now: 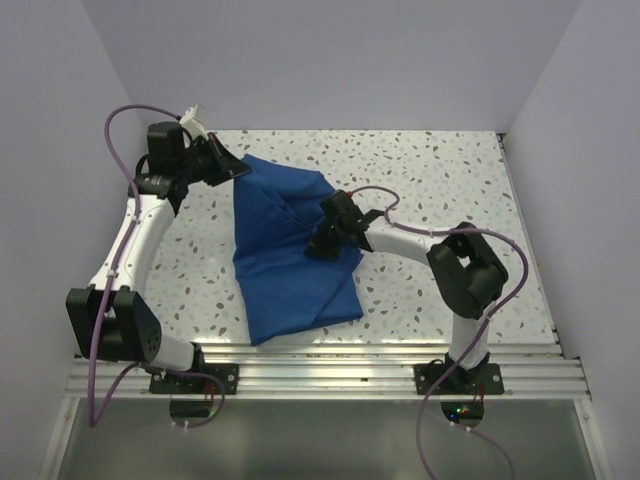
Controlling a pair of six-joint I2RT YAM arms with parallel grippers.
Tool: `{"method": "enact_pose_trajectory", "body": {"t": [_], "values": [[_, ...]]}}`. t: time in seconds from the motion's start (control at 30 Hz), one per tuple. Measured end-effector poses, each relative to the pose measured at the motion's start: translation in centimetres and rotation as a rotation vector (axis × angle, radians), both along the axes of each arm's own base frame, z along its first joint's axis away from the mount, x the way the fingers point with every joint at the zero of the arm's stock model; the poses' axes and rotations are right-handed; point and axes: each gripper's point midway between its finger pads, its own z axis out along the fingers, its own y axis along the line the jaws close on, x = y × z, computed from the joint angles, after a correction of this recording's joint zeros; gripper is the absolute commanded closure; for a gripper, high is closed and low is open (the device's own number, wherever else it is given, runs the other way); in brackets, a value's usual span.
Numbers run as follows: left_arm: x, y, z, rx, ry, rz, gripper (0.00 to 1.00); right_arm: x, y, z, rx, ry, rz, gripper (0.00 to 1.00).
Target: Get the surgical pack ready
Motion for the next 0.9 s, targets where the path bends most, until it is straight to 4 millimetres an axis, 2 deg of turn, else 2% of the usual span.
{"method": "enact_pose_trajectory", "body": {"t": [0.13,0.23,0.4,0.57,0.67,0.77,0.9], "values": [[0.6,0.0,-0.2,-0.028,0.013,-0.004,1.0,-0.6,-0.7,-0.7,-0.041,0.033,-0.026,1.0],[0.6,-0.4,0.4,-0.06,0.005,-0.016,1.0,-0.9,-0.9,-1.4,-0.071,0.065,-0.026,1.0],[0.5,-1.2,1.3,-0.114,-0.026,-0.048,1.0,0.2,0.3,-3.4,-0.08,0.099,-0.033,1.0],[0.4,-1.5,1.9,-0.135,-0.046,-0.07,1.0,1.0,1.2,-3.5,-0.048,0.118,-0.064,1.0],[0.4,-1.5,1.9,-0.137,-0.047,-0.073,1.0,2.0,2.3,-3.5,-0.03,0.12,-0.069,1.0],[0.8,-1.1,1.9,-0.137,-0.054,-0.066,1.0,4.0,3.9,-3.4,-0.018,0.096,-0.065,1.0],[1.7,0.3,1.2,-0.129,-0.055,-0.038,1.0,5.9,5.3,-3.3,-0.01,0.062,-0.06,1.0]]}}
